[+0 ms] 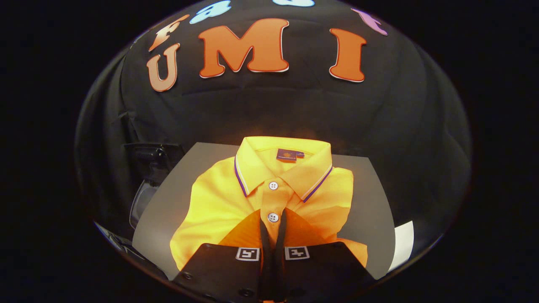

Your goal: Put the clothes into the washing machine and then close the washing machine lid.

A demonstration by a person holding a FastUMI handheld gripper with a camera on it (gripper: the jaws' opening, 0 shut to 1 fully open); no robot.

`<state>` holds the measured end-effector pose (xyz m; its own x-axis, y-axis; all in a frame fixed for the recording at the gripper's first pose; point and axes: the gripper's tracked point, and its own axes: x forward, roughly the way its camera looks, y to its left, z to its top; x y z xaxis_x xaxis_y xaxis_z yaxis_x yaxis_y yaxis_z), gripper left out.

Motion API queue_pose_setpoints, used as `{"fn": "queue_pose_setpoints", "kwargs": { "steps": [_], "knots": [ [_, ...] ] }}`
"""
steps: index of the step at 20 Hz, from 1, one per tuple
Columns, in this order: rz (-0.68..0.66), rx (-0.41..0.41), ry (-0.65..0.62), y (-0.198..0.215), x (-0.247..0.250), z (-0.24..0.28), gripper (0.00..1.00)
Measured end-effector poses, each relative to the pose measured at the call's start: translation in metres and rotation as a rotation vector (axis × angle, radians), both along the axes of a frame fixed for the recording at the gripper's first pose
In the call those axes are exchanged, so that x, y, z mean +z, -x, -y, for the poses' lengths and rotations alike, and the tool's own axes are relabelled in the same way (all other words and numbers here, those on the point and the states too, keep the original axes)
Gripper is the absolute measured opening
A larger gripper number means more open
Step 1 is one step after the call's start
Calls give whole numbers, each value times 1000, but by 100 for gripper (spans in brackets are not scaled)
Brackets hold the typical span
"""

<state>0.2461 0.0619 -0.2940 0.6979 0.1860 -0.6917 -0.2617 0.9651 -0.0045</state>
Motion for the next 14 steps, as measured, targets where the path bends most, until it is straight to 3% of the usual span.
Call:
{"fn": "queue_pose_setpoints", "kwargs": {
  "steps": [8, 14],
  "knots": [
    [302, -132, -270, -6, 47, -8, 8],
    [415, -108, -391, 2, 109, -22, 8]
  ]
}}
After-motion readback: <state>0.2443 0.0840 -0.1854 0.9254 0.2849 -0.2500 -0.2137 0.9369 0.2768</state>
